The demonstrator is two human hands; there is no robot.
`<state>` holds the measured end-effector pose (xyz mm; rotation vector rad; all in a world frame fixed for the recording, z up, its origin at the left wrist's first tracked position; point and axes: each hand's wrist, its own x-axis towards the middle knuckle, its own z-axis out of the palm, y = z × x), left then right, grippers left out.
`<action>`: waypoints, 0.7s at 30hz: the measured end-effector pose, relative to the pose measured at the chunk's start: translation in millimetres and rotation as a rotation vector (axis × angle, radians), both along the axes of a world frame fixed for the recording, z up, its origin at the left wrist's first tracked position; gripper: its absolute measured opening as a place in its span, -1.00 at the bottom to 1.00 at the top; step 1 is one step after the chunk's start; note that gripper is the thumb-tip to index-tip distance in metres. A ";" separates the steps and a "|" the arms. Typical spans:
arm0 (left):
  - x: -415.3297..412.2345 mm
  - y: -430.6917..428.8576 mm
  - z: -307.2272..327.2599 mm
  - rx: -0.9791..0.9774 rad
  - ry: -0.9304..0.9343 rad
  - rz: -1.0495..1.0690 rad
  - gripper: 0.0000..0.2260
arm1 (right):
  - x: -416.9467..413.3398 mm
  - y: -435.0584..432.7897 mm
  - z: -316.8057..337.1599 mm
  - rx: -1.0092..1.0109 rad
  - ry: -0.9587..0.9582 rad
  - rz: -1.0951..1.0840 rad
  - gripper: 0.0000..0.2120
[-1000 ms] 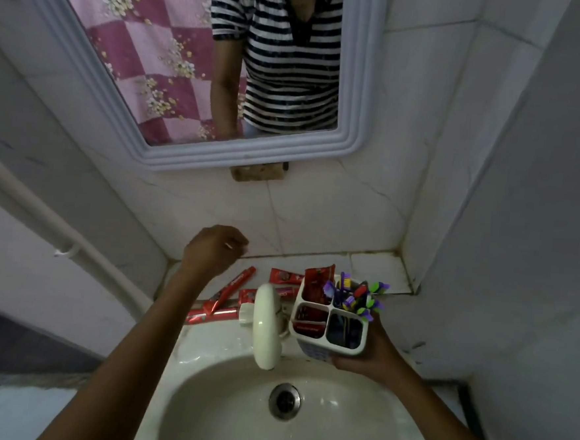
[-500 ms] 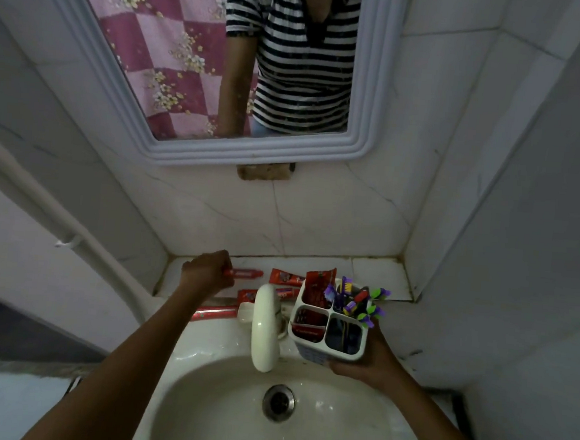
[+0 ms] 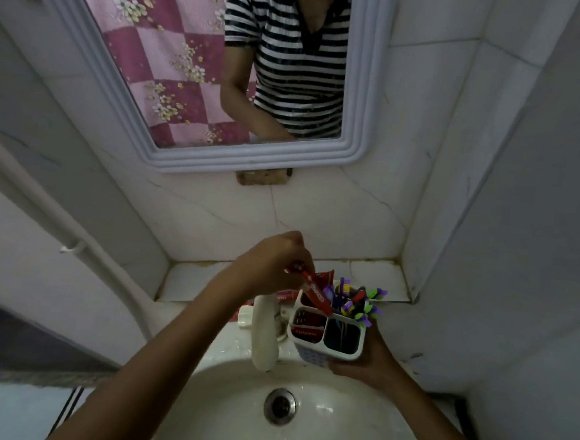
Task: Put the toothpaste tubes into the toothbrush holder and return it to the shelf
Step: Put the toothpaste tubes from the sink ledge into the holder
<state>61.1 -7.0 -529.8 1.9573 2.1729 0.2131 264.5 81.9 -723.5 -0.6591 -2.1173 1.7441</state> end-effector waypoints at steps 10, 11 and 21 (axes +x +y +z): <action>2.9 21.8 2.1 -0.108 0.002 -0.010 -0.74 | 3.0 -4.0 3.3 0.048 0.017 0.022 0.16; 3.8 22.2 0.9 -0.123 -0.038 -0.021 -0.74 | 4.0 -5.4 8.1 0.074 0.024 0.016 0.16; -59.8 10.2 -66.6 -0.095 -0.242 0.435 -0.85 | 0.4 6.0 -10.4 0.199 -0.099 0.045 -0.17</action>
